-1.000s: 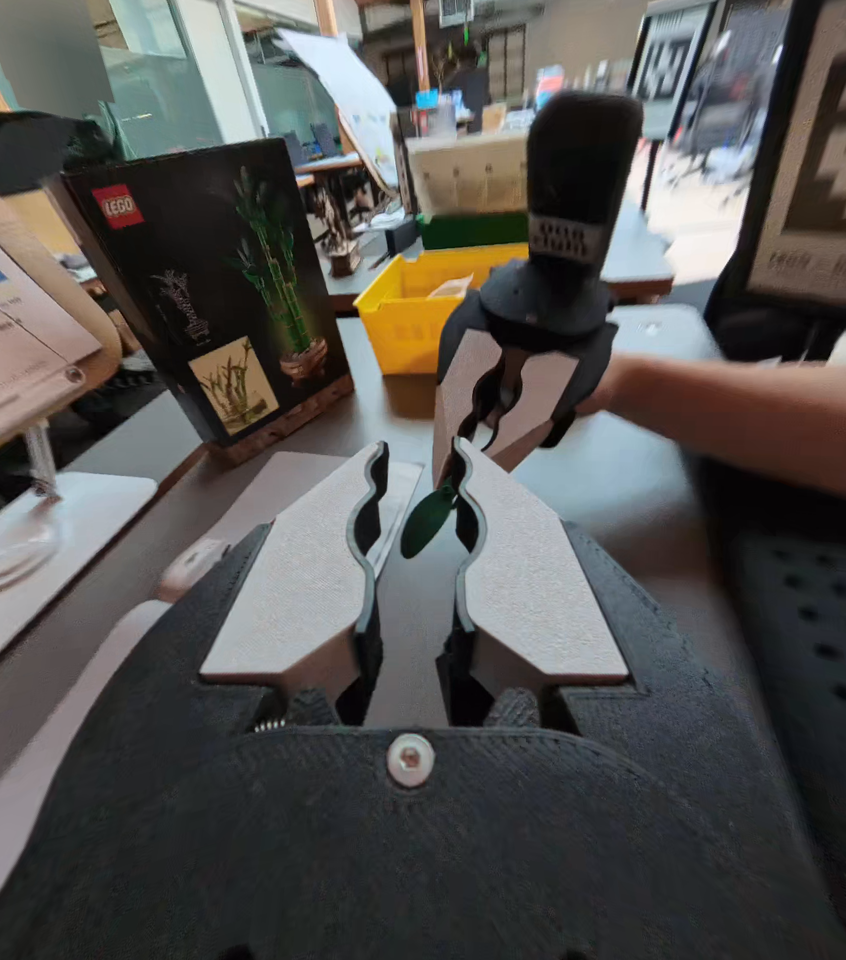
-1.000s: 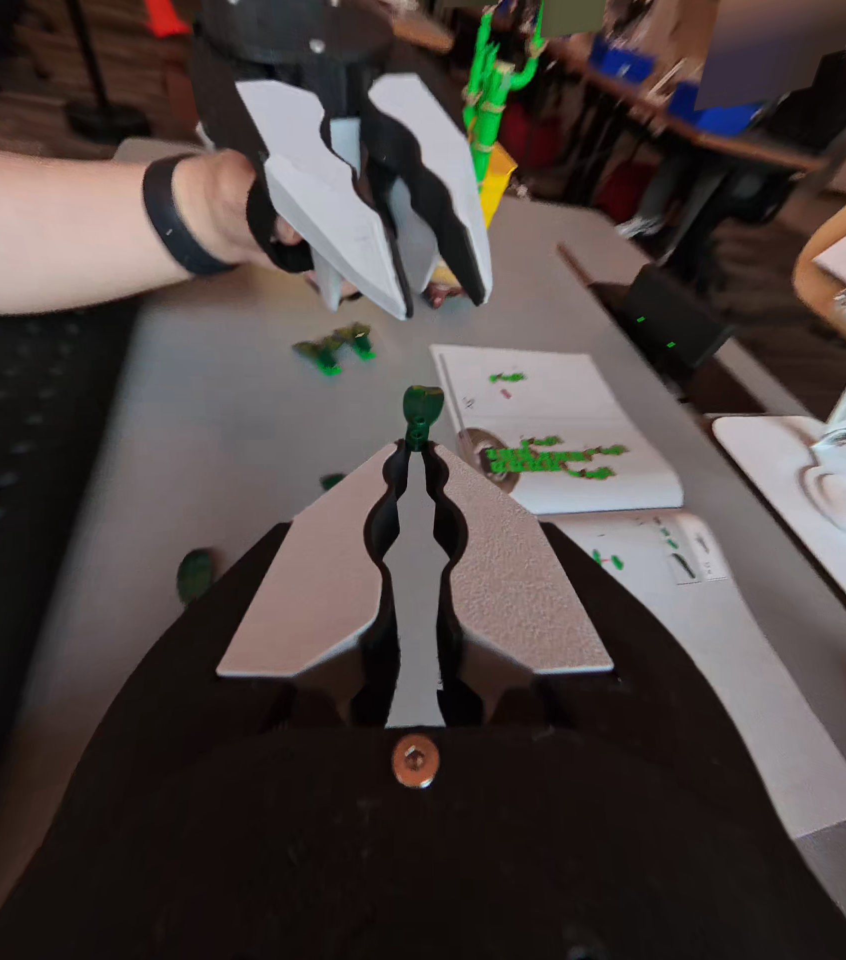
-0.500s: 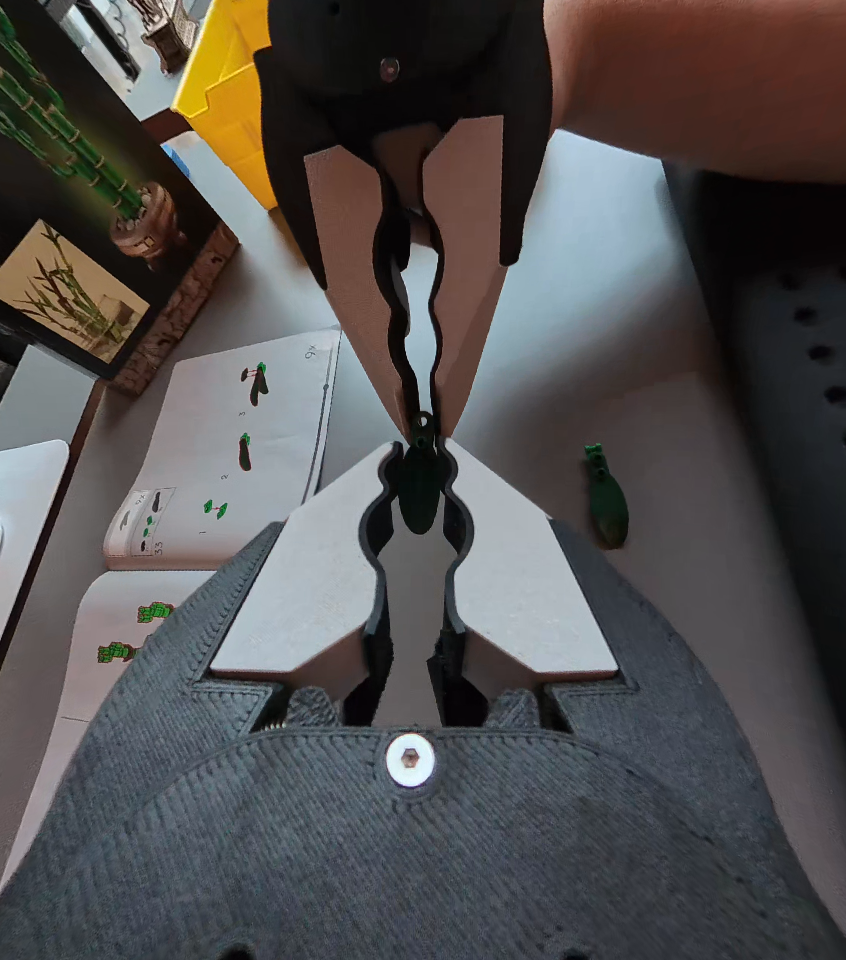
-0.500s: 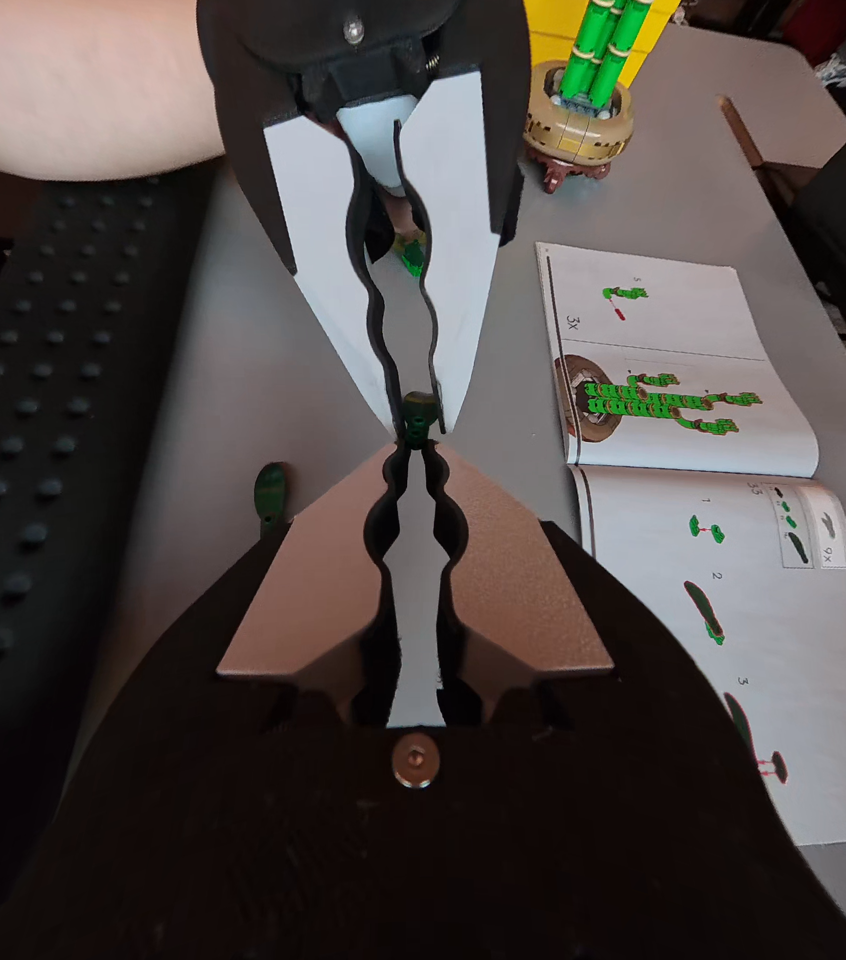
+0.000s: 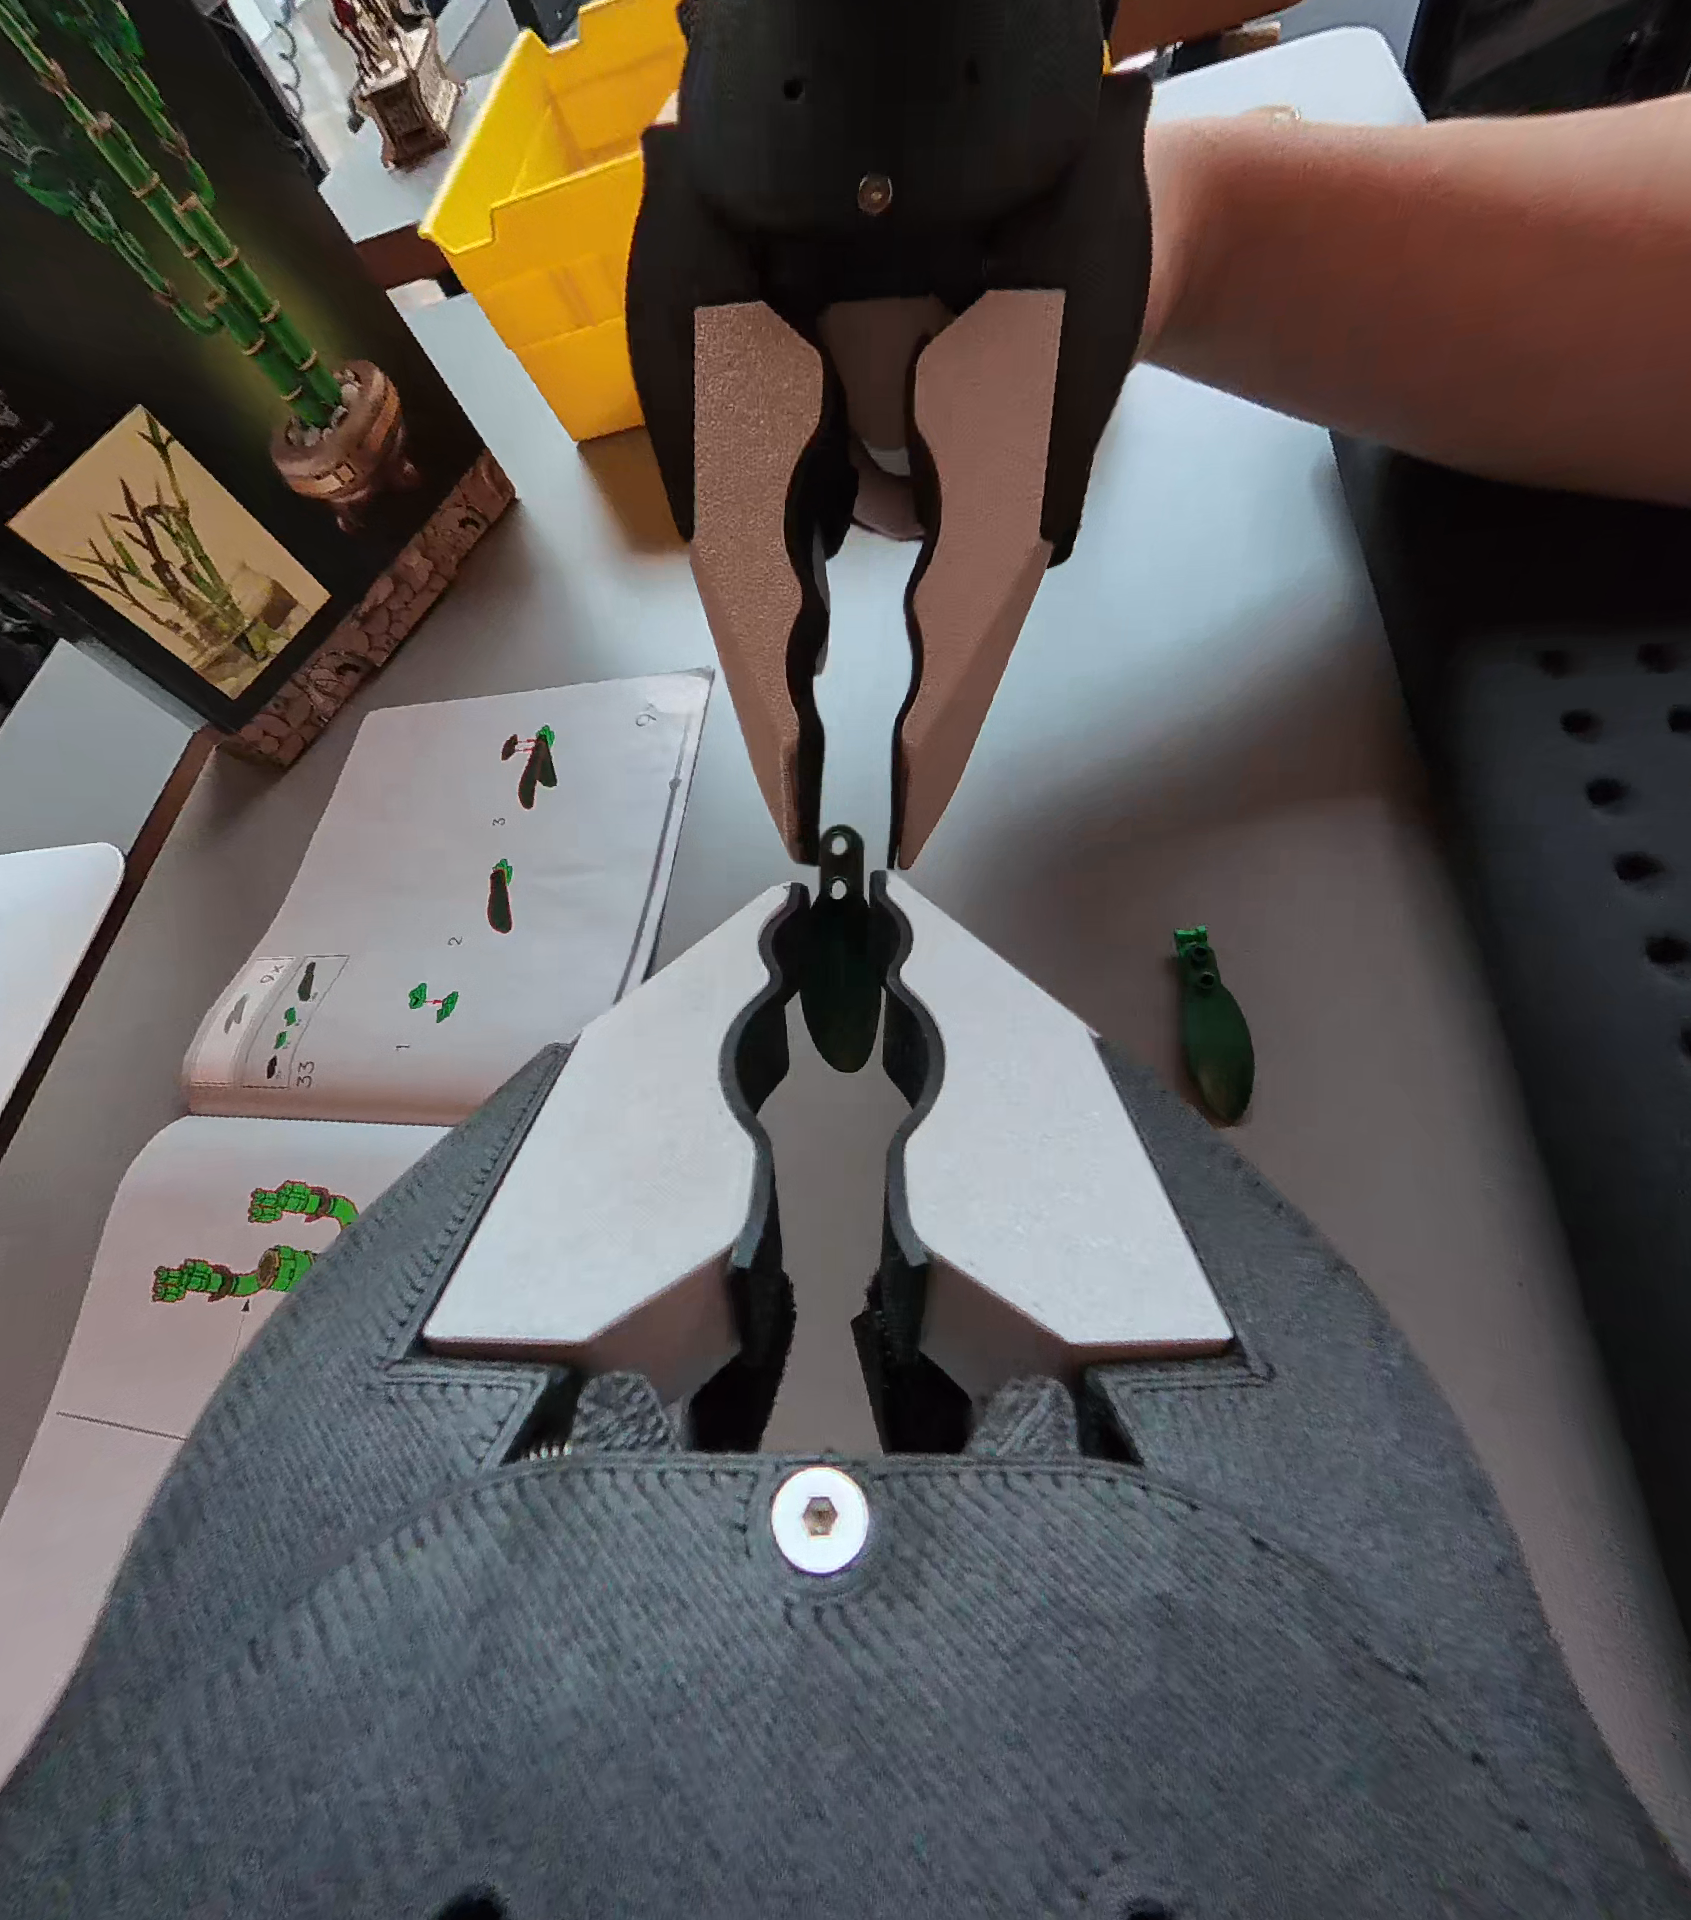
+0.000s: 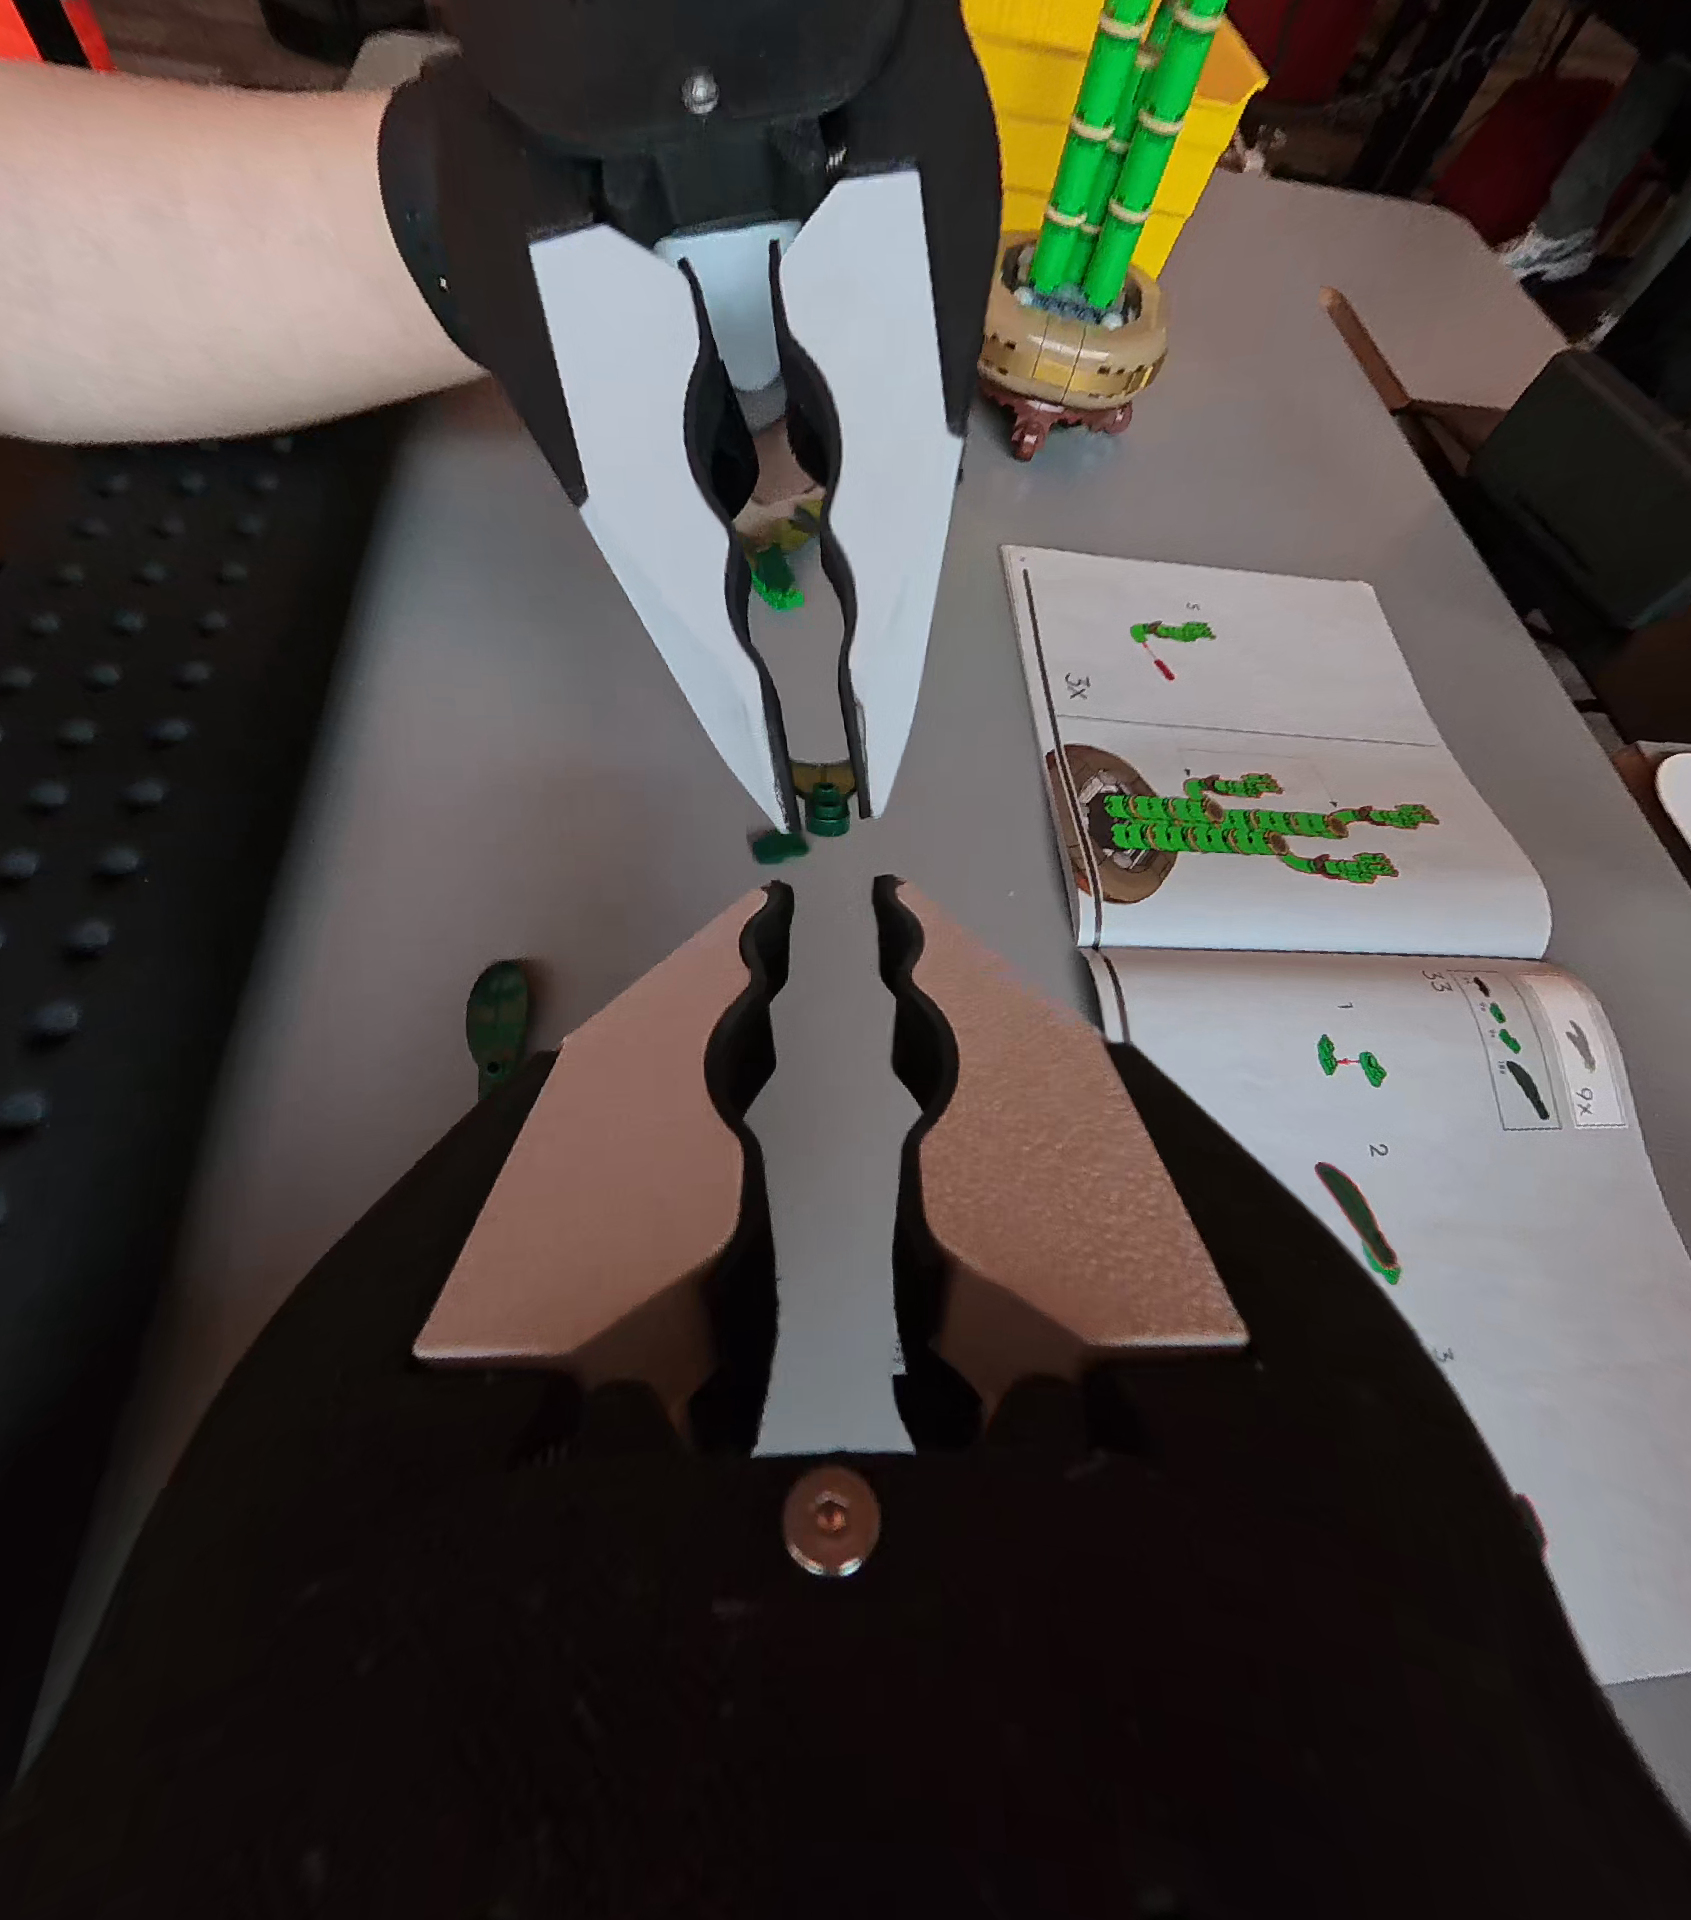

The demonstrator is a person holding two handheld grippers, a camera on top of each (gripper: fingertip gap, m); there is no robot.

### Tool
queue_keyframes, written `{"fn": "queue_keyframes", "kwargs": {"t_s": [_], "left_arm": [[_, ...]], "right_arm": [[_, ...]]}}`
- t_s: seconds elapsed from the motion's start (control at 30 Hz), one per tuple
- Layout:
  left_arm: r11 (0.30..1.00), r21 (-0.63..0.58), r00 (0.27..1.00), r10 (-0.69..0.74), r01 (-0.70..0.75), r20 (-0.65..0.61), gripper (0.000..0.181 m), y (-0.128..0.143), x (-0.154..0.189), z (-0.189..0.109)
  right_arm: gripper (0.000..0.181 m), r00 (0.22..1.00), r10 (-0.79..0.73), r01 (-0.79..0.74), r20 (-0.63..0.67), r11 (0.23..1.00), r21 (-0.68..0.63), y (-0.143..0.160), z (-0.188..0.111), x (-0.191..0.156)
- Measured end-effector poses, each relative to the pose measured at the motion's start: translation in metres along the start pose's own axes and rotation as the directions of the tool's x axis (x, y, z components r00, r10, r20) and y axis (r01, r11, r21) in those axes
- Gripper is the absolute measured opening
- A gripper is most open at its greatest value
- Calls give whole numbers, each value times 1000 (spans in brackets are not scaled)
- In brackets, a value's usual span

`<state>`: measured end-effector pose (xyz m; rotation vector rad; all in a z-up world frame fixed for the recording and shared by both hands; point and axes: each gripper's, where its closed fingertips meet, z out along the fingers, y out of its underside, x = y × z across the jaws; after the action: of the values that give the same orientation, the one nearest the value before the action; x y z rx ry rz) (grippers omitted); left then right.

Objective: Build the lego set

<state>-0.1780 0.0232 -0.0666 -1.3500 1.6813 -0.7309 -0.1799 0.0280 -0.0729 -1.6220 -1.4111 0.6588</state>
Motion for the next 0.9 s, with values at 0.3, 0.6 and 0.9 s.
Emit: {"fn": "queue_keyframes", "kwargs": {"t_s": [0.3,0.6,0.9], "left_arm": [[1000,20,1000,-12,13,-7,10,-5,1,-1],[1000,19,1000,0,0,10,9,-7,2,-2],[997,74,999,6,-3,-40,9,-14,10,-6]], "right_arm": [[11,1000,7,-12,30,981,191,-33,-17,-4],[6,999,33,-38,40,991,131,-21,-6,-2],[6,995,27,-44,99,983,177,-31,-8,-12]]}}
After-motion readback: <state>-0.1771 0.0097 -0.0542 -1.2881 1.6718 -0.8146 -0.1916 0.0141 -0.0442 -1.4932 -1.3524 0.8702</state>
